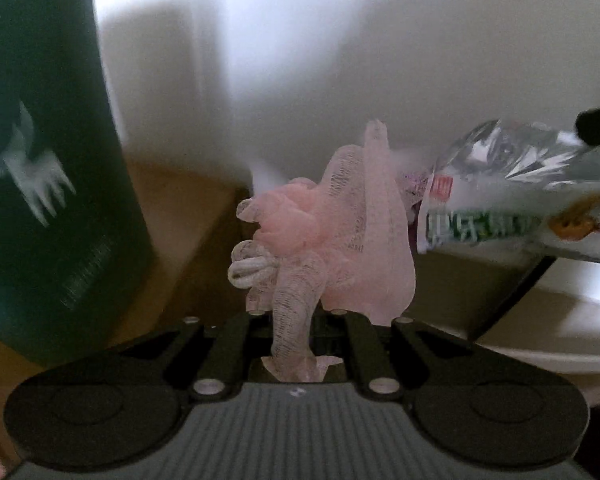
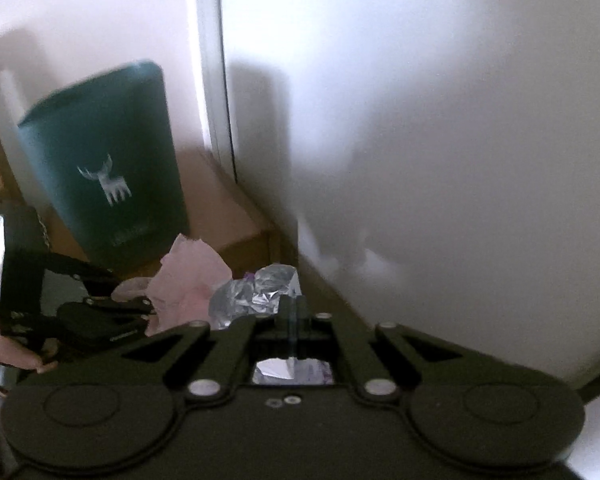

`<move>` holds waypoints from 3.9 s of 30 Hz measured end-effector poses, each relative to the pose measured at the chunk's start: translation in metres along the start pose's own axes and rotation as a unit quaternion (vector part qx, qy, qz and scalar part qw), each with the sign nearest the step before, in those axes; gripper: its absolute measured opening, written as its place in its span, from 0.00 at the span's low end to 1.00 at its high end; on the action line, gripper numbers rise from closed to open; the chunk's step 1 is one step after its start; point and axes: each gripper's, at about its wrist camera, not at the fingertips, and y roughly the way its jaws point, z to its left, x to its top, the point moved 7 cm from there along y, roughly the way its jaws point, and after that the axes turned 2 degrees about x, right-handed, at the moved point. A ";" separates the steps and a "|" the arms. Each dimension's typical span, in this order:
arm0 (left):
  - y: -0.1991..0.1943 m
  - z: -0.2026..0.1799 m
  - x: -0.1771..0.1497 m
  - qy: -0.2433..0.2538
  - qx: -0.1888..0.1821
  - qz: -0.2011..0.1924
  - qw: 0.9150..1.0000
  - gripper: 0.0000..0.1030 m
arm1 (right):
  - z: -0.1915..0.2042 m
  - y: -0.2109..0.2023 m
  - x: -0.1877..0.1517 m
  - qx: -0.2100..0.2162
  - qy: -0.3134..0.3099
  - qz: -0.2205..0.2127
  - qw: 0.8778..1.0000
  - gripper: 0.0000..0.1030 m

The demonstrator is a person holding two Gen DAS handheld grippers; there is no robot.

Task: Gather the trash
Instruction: 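Carry the pink puff in the left gripper over the teal wastebasket, then open the left gripper to drop the pink puff into the wastebasket, then lower the left gripper onto a white tissue while the right grips the clear tray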

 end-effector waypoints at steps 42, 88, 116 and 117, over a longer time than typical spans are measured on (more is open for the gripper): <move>-0.046 0.212 0.160 -0.086 0.187 0.122 0.971 0.13 | 0.036 -0.012 0.096 0.011 -0.010 -0.064 0.998 0.00; -0.029 0.055 0.023 -0.093 0.046 0.002 0.995 1.00 | -0.057 0.013 -0.145 0.037 0.175 0.038 0.983 0.52; 0.350 0.003 -0.256 0.069 0.015 0.255 0.964 1.00 | -0.060 0.320 -0.310 0.056 0.111 0.250 0.960 0.52; 0.357 0.004 -0.266 0.068 0.018 0.263 0.962 1.00 | -0.059 0.331 -0.314 0.058 0.103 0.254 0.960 0.52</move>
